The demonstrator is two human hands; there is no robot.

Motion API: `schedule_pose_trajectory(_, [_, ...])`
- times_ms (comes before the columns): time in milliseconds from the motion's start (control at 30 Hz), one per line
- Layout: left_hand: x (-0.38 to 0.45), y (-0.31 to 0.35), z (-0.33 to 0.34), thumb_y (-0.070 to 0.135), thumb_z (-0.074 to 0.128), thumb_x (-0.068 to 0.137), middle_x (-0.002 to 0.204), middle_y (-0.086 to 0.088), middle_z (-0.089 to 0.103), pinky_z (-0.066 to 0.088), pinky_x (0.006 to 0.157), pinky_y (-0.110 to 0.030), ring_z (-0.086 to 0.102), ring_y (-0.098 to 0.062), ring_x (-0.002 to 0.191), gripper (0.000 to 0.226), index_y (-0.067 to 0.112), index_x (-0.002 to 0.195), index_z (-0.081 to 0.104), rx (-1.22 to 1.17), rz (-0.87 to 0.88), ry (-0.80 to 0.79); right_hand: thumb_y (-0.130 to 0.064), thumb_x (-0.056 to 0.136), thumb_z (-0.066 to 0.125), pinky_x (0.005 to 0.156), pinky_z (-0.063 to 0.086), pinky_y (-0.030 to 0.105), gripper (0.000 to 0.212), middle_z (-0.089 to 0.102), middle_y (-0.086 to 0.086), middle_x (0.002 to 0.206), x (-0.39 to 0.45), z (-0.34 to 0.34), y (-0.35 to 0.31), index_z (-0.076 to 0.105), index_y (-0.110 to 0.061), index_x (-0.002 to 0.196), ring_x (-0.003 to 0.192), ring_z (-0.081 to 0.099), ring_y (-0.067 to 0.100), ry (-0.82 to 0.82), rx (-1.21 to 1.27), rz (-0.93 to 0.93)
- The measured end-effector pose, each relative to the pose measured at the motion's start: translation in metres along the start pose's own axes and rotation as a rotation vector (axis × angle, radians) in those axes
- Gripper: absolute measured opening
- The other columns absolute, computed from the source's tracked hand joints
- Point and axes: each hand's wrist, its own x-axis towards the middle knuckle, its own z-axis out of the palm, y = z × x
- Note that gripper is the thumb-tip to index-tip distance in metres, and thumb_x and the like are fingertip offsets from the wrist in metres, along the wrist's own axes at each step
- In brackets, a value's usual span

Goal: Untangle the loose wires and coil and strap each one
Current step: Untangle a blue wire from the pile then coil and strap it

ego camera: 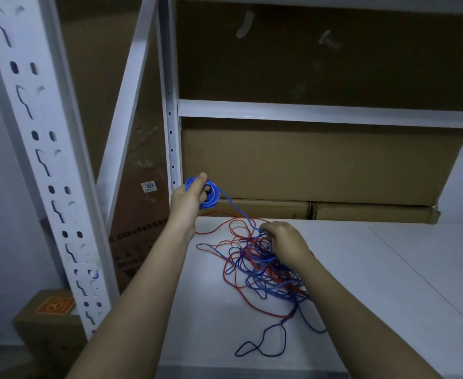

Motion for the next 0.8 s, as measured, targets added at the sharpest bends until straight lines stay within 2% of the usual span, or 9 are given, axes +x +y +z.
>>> schedule_pose_trajectory(167, [-0.001, 0.005, 0.014, 0.032, 0.056, 0.095, 0.045, 0.007, 0.035, 0.037, 0.062, -0.023, 0.033, -0.006, 0.041, 0.033, 0.013, 0.068, 0.053, 0.012, 0.026, -0.075, 0.0, 0.086, 0.046, 0.071, 0.037, 0.032, 0.021, 0.061, 0.011, 0.103, 0.014, 0.002, -0.021, 0.056, -0.009, 0.101, 0.097, 0.052, 0.03, 0.01, -0.05, 0.083])
schedule_pose_trajectory(267, [0.003, 0.013, 0.018, 0.032, 0.055, 0.096, 0.045, 0.007, 0.037, 0.039, 0.058, -0.017, 0.036, -0.005, 0.041, 0.033, 0.013, 0.069, 0.054, 0.03, 0.045, -0.084, 0.0, 0.083, 0.047, 0.104, 0.034, 0.043, 0.023, 0.056, 0.008, 0.089, 0.017, 0.004, -0.031, 0.044, -0.009, 0.104, 0.096, 0.051, 0.032, -0.027, -0.032, 0.095])
schedule_pose_trajectory(367, [0.004, 0.016, 0.022, 0.031, 0.055, 0.096, 0.043, 0.008, 0.038, 0.041, 0.059, -0.015, 0.037, -0.005, 0.042, 0.033, 0.013, 0.068, 0.054, 0.047, 0.065, -0.091, -0.037, 0.086, 0.054, 0.114, -0.01, 0.055, 0.028, 0.055, -0.002, 0.087, 0.017, 0.006, -0.036, 0.043, -0.019, 0.104, 0.103, 0.051, 0.021, -0.124, -0.083, 0.097])
schedule_pose_trajectory(467, [0.004, 0.015, 0.025, 0.03, 0.056, 0.096, 0.043, 0.008, 0.036, 0.039, 0.063, -0.02, 0.035, -0.005, 0.042, 0.033, 0.012, 0.067, 0.053, 0.046, 0.071, -0.104, -0.083, 0.077, 0.022, 0.107, -0.016, 0.058, 0.069, 0.059, -0.004, 0.089, 0.017, 0.009, -0.047, 0.053, -0.022, 0.077, 0.106, 0.047, 0.016, -0.169, 0.053, 0.144])
schedule_pose_trajectory(533, [0.006, 0.014, 0.024, 0.03, 0.056, 0.096, 0.043, 0.007, 0.036, 0.038, 0.062, -0.02, 0.034, -0.006, 0.042, 0.034, 0.012, 0.067, 0.053, 0.045, 0.077, -0.104, -0.081, 0.078, 0.003, 0.108, -0.019, 0.055, 0.079, 0.06, -0.004, 0.085, 0.015, 0.01, -0.049, 0.053, -0.021, 0.064, 0.108, 0.049, 0.015, -0.105, 0.164, 0.132])
schedule_pose_trajectory(633, [0.011, 0.013, 0.019, 0.032, 0.057, 0.095, 0.044, 0.007, 0.037, 0.039, 0.061, -0.018, 0.035, -0.005, 0.042, 0.035, 0.013, 0.066, 0.054, 0.047, 0.086, -0.094, -0.05, 0.1, 0.014, 0.112, -0.023, 0.041, 0.059, 0.063, -0.004, 0.108, 0.012, 0.012, -0.042, 0.061, -0.025, 0.075, 0.129, 0.041, 0.011, 0.051, 0.344, 0.091])
schedule_pose_trajectory(700, [0.015, 0.01, 0.015, 0.034, 0.057, 0.094, 0.043, 0.008, 0.037, 0.039, 0.06, -0.018, 0.036, -0.005, 0.041, 0.035, 0.013, 0.067, 0.054, 0.041, 0.074, -0.088, -0.033, 0.104, 0.028, 0.119, -0.007, 0.035, 0.042, 0.069, -0.007, 0.104, 0.011, 0.01, -0.035, 0.065, -0.023, 0.087, 0.126, 0.046, 0.009, 0.164, 0.549, 0.093])
schedule_pose_trajectory(733, [0.016, 0.009, 0.013, 0.035, 0.057, 0.094, 0.044, 0.008, 0.037, 0.038, 0.061, -0.02, 0.036, -0.005, 0.041, 0.035, 0.012, 0.067, 0.055, 0.032, 0.062, -0.079, -0.029, 0.103, 0.034, 0.118, 0.016, 0.036, 0.036, 0.071, -0.007, 0.088, 0.01, 0.005, -0.033, 0.065, -0.024, 0.085, 0.111, 0.057, 0.008, 0.219, 0.668, 0.098])
schedule_pose_trajectory(800, [0.017, 0.007, 0.009, 0.038, 0.057, 0.094, 0.045, 0.006, 0.036, 0.038, 0.065, -0.022, 0.036, -0.007, 0.043, 0.037, 0.013, 0.067, 0.055, 0.01, 0.031, -0.056, -0.027, 0.101, 0.042, 0.078, 0.047, 0.038, 0.034, 0.061, -0.007, 0.059, 0.012, -0.005, -0.031, 0.058, -0.035, 0.072, 0.067, 0.058, 0.007, 0.3, 0.777, 0.103])
